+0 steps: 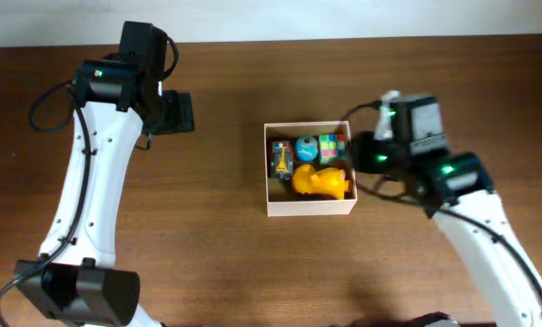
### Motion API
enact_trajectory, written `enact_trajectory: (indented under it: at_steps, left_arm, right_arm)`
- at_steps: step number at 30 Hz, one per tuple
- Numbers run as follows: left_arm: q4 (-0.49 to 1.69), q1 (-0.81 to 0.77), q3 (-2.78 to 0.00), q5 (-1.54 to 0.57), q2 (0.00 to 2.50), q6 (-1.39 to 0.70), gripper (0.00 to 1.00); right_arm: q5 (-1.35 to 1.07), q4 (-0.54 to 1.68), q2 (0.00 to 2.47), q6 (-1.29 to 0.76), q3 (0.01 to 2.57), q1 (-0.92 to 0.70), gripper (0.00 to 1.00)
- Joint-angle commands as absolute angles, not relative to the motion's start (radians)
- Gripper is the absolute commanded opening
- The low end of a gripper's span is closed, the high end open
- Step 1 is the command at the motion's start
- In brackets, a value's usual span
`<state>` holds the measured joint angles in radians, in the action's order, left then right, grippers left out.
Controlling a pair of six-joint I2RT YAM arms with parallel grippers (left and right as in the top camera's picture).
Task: Pack container
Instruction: 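Carry the black puck into the box and release it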
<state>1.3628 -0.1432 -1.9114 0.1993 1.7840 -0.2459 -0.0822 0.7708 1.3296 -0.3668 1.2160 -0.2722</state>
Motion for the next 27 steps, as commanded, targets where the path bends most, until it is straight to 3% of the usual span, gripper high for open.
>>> enact_trajectory:
  at_steps: [1, 9, 10, 11, 16, 27]
  left_arm:
    - [1.363, -0.141, -1.928, 0.207, 1.761, -0.23, 0.99]
    - [1.363, -0.141, -1.928, 0.207, 1.761, -0.23, 0.99]
    - [1.363, -0.141, -1.928, 0.207, 1.761, -0.23, 0.99]
    - [1.363, -0.141, -1.928, 0.207, 1.761, -0.23, 0.99]
    - [1.363, -0.141, -1.928, 0.207, 1.761, -0.23, 0.99]
    - [1.363, -0.141, -1.928, 0.207, 1.761, -0.23, 0.99]
  right_arm:
    - [-0.016, 0.703, 1.387, -0.372, 1.23, -0.387, 0.39]
    - [0.055, 0.536, 1.658, -0.311, 1.231, -0.43, 0.39]
    - [0.054, 0.514, 1.696, -0.311, 1.231, -0.424, 0.52]
    - [0.058, 0.505, 1.708, -0.311, 1.231, -0.421, 0.58]
    - [0.051, 0.53, 1.684, -0.276, 1.249, -0.411, 0.76]
    - [-0.088, 0.914, 1.498, -0.266, 1.502, -0.413, 0.86]
